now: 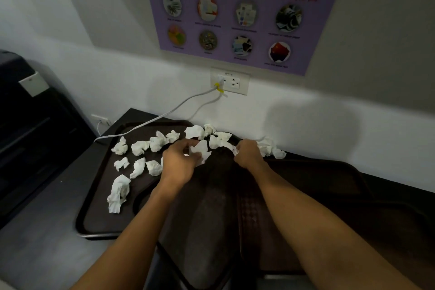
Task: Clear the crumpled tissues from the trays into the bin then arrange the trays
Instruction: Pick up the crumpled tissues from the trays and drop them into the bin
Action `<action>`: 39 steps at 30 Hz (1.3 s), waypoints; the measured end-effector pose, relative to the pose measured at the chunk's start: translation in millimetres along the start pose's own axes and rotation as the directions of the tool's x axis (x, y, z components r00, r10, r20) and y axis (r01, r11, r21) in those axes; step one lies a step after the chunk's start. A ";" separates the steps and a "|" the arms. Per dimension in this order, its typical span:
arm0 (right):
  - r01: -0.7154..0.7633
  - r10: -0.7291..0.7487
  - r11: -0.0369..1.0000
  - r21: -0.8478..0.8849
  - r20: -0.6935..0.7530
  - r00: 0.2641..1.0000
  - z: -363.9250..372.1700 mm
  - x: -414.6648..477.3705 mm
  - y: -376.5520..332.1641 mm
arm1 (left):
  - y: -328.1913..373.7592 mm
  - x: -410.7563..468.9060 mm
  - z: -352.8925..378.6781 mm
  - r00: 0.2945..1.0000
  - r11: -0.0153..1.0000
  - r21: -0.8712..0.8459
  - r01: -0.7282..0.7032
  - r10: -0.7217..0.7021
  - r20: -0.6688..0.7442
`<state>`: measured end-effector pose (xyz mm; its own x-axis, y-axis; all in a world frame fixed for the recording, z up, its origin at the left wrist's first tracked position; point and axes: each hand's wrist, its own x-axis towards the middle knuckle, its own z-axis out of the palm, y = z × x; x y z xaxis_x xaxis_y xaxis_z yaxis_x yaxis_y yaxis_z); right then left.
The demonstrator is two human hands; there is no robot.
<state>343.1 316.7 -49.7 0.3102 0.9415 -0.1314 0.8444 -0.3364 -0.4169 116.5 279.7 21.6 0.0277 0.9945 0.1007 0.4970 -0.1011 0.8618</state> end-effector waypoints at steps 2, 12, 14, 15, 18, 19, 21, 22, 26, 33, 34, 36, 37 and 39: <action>-0.026 0.026 0.999 0.036 -0.023 0.999 0.6 -0.2 -0.9 | -0.2 -2.4 -0.7 1.000 1.000 -0.003 0.016 -0.016 0.008; -0.031 0.142 0.906 0.423 -0.232 0.962 -13.5 -23.0 -2.1 | 3.2 -1.1 -2.5 0.999 0.999 0.000 0.041 -0.041 0.019; 0.002 0.162 0.870 0.493 -0.289 0.944 -17.0 -28.3 -4.4 | 4.3 -0.8 -1.8 0.999 0.999 0.006 0.034 -0.034 0.018; 0.003 0.177 0.854 0.520 -0.297 0.938 -19.6 -31.2 -6.2 | 5.3 -1.1 -1.7 0.999 0.999 0.013 0.031 -0.031 0.018; 0.042 0.180 0.817 0.576 -0.323 0.929 -30.1 -42.0 -13.1 | 8.9 -2.5 -2.7 0.999 0.999 0.015 0.033 -0.034 0.029; 0.063 0.170 0.804 0.592 -0.328 0.929 -33.2 -46.9 -15.3 | 10.5 -3.9 -4.1 0.999 0.999 0.013 0.037 -0.038 0.033; 0.102 0.145 0.775 0.624 -0.332 0.932 -38.6 -58.1 -20.0 | 12.0 -6.6 -7.8 0.999 0.999 0.015 0.041 -0.042 0.034; 0.111 0.141 0.758 0.642 -0.329 0.934 -39.5 -62.9 -21.8 | 12.6 -8.3 -10.5 0.998 0.999 0.015 0.044 -0.044 0.034; 0.126 0.122 0.715 0.688 -0.300 0.946 -45.7 -87.1 -35.7 | 14.9 -16.0 -27.3 0.998 0.999 0.020 0.041 -0.042 0.041; 0.086 0.113 0.639 0.765 -0.203 0.973 -35.0 -137.0 -77.6 | 1.5 -38.6 -71.0 0.997 0.997 -0.052 0.057 -0.055 0.051; 0.097 0.107 0.628 0.772 -0.209 0.972 -30.6 -143.9 -84.7 | -1.2 -43.3 -79.4 0.998 0.998 -0.046 0.052 -0.049 0.051; 0.115 0.088 0.607 0.786 -0.210 0.974 -21.3 -160.4 -101.5 | -10.0 -52.2 -97.4 0.998 0.998 -0.053 0.046 -0.044 0.044; 0.122 0.076 0.596 0.794 -0.207 0.975 -16.4 -168.1 -111.1 | -14.8 -56.2 -108.0 0.998 0.997 -0.057 0.048 -0.046 0.041; 0.132 0.052 0.577 0.806 -0.197 0.979 -5.2 -183.6 -131.3 | -23.8 -65.4 -131.5 0.998 0.997 -0.054 0.057 -0.055 0.033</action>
<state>177.5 187.9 33.9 0.4338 0.9006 0.0272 0.1761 -0.0552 -0.9828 -11.1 213.6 59.9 0.0287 0.9989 0.0367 0.4504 -0.0457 0.8917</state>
